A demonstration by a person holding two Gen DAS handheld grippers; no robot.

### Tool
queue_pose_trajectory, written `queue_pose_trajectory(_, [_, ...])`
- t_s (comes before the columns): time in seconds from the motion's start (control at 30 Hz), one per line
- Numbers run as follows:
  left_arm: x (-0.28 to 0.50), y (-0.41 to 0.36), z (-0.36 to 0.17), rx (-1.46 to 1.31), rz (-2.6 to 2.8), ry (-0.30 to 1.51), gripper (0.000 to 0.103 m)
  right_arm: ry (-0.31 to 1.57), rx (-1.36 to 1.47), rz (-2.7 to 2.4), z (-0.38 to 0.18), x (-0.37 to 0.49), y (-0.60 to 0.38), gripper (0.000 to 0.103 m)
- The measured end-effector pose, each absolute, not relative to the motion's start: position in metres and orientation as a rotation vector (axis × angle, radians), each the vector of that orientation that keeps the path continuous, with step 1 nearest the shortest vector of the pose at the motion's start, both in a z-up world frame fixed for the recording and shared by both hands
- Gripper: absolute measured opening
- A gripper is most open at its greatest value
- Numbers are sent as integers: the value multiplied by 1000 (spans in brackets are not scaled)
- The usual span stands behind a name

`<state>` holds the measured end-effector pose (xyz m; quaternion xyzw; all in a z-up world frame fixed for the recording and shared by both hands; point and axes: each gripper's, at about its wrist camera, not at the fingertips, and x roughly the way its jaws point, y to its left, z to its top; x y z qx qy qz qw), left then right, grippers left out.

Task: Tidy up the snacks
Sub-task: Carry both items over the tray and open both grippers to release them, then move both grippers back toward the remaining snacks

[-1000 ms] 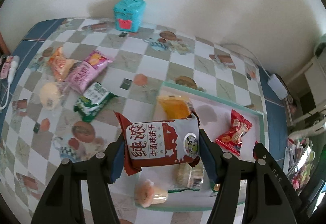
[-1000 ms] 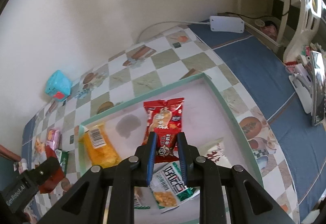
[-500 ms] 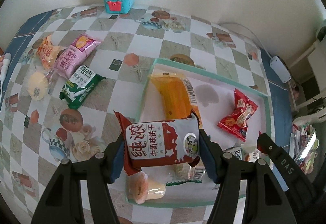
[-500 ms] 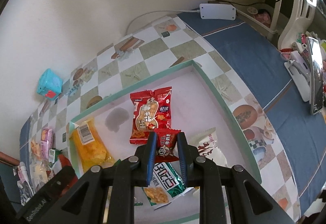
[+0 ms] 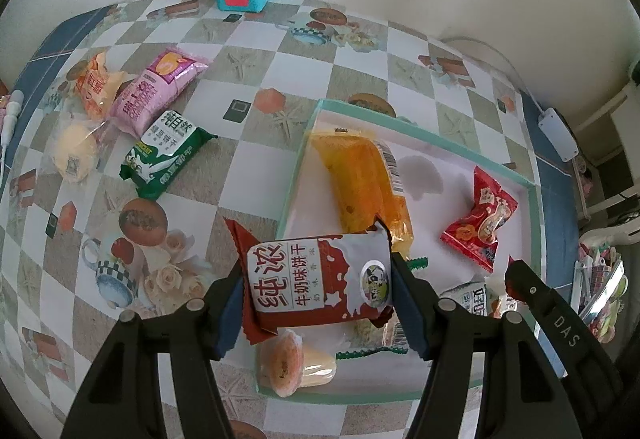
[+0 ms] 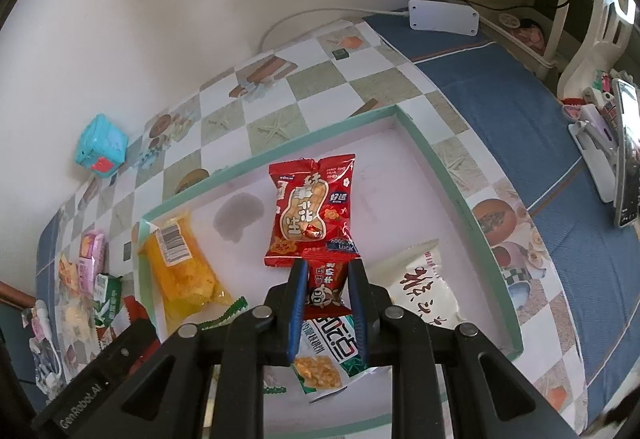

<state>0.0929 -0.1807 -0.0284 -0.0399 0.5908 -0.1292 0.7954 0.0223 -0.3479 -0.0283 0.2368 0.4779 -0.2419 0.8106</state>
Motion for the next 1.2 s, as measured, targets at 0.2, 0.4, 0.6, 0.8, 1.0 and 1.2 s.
queue_pose_trajectory(0.2, [90,-183,-31,-74,-280,1276,67,1033,493,-511,-30,25,-345,23])
queue_pose_trajectory(0.4, [89,-185,-32,-63,-279,1276,67,1041,488,-510,-31,26,-343,23])
queue_pose_trajectory(0.6, [89,-185,-29,-62,-288,1267,68,1052,491,-514,-32,26,-344,23])
queue_pose_trajectory(0.8, [89,-181,-26,-77,-286,1258,76,1056,482,-515,-32,27,-343,28])
queue_pose_trajectory(1.0, [90,-176,-24,-94,-273,1253,78,1046,466,-533,-29,27,-343,67])
queue_pose_trajectory(1.2, [92,-164,-21,-119,-244,1231,84,1042,449,-527,-28,28,-341,79])
